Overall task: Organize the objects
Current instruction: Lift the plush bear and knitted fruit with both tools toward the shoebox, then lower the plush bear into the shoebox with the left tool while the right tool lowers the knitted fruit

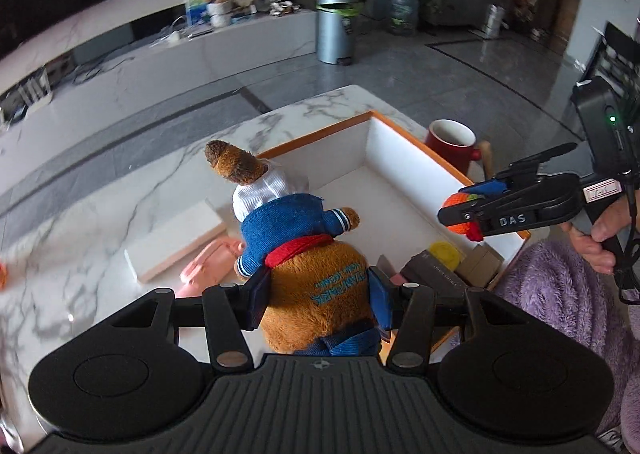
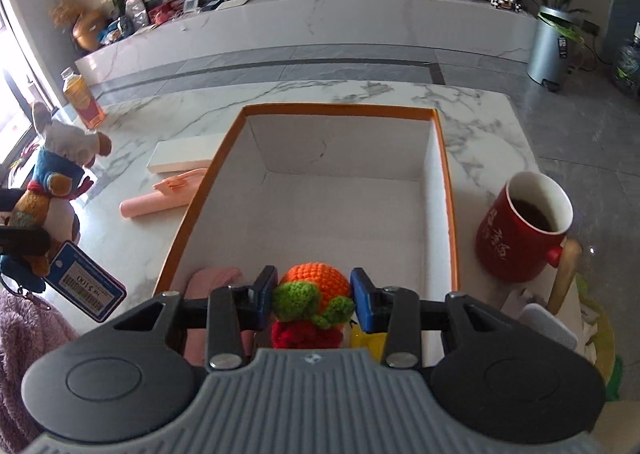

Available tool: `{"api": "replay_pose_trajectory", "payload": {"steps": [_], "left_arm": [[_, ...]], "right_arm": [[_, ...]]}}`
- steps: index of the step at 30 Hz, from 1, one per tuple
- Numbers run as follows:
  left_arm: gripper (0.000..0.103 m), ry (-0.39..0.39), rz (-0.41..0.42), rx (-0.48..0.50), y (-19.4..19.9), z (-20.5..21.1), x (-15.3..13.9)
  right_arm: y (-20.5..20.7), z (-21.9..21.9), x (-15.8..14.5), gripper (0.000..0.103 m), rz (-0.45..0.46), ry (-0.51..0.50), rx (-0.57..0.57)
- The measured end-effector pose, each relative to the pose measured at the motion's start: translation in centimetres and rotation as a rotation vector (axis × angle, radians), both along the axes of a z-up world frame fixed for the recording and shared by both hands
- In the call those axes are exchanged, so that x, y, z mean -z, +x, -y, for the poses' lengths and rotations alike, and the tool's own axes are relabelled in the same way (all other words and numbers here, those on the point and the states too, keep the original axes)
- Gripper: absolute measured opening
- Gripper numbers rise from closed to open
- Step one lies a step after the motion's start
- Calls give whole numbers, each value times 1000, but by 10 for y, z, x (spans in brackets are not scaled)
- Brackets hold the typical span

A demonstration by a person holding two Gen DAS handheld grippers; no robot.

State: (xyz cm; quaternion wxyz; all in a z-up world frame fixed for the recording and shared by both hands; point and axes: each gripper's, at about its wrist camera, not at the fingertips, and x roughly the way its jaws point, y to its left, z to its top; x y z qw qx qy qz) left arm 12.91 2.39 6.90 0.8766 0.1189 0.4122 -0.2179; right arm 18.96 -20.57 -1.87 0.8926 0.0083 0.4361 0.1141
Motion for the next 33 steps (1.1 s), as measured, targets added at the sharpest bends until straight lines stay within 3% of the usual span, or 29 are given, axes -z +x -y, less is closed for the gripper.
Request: {"api": "replay_pose_trajectory", "payload": {"steps": [5, 11, 17, 25, 30, 33], "left_arm": [[59, 146, 79, 196, 21, 65, -6], [60, 295, 109, 398, 53, 124, 23], [61, 401, 32, 568, 78, 161, 67], [62, 576, -10, 714, 104, 187, 104], [62, 639, -40, 860, 96, 191, 123], [63, 639, -86, 921, 96, 191, 136]], "right_arm": [[-6, 23, 1, 42, 22, 6, 33], [-2, 47, 5, 42, 24, 65, 58], [8, 54, 12, 42, 15, 78, 45], [21, 59, 22, 42, -11, 59, 28], [25, 59, 28, 42, -32, 62, 7], [26, 59, 30, 42, -50, 63, -8]]}}
